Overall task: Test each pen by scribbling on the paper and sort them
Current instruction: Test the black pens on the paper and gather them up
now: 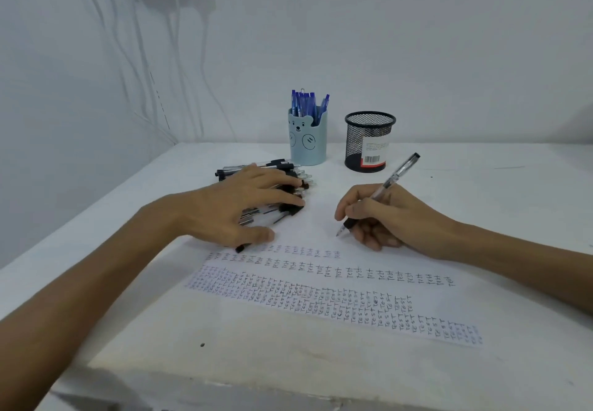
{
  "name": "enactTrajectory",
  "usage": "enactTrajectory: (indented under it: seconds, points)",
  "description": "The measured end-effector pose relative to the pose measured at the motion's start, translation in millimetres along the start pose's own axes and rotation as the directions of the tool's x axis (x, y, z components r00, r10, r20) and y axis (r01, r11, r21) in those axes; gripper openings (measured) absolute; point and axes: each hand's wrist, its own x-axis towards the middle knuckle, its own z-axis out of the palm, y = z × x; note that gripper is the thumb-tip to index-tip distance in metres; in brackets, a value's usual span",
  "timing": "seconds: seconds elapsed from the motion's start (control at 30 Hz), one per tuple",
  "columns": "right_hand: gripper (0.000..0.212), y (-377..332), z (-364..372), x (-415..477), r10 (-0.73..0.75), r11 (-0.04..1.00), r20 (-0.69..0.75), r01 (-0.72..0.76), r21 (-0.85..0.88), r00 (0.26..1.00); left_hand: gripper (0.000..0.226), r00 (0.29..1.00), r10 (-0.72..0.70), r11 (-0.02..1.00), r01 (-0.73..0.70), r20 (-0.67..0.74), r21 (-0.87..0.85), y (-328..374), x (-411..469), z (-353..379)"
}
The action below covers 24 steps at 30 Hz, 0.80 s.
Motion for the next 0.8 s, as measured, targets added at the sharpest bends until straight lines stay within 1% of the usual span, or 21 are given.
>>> enactTrajectory:
  seconds: [0.07,0.17,0.27,0.37,0.5,0.53,0.67,0.73,0.8]
  points:
    - [0.018,0.9,-3.6,-1.2,0.017,1.0,0.014,-0.017,-0.026,1.0,0.06,1.0,0.015,1.0,-0.015,-0.007,0.013,-6.7,-0.3,1.9]
    - [0.021,1.2,-9.5,-5.9,0.043,0.998,-0.002,-0.043,-0.039,0.999,0.07,0.999,0.039,0.999,-0.038,-0.033,0.032,-7.4,1.0,3.1]
    - [0.024,0.0,-15.8,-12.2,0.06,0.997,-0.016,-0.061,-0.042,0.998,0.073,0.995,0.059,0.997,-0.062,-0.074,-0.039,-3.9,2.6,6.3]
    - [0.027,0.5,-22.4,-16.8,0.093,0.995,-0.028,-0.094,-0.041,0.995,0.062,0.992,0.079,0.992,-0.089,-0.098,-0.091,-2.6,3.8,9.1]
    - [0.029,-0.5,-24.8,-14.7,0.149,0.989,-0.026,-0.149,-0.001,0.989,0.036,0.996,0.064,0.996,-0.068,-0.063,-0.065,-2.7,3.6,7.6]
    - [0.029,-1.5,-24.7,-13.9,0.164,0.986,-0.024,-0.164,-0.007,0.986,0.039,0.998,0.044,0.997,-0.046,-0.041,-0.062,-0.5,4.0,7.1]
    - [0.029,-7.7,-21.6,-10.0,0.185,0.982,-0.012,-0.186,-0.046,0.983,0.073,0.997,-0.03,0.993,0.039,0.078,-0.115,2.8,1.9,3.5]
    - [0.029,-10.5,-18.2,-7.4,0.167,0.983,-0.009,-0.167,-0.072,0.986,0.083,0.994,-0.036,0.99,0.05,0.106,-0.13,1.0,1.1,2.4]
    - [0.028,-11.9,-12.4,-3.0,0.126,0.989,0.012,-0.125,-0.076,0.992,0.087,0.992,-0.041,0.989,0.058,0.122,-0.138,1.1,0.9,2.0]
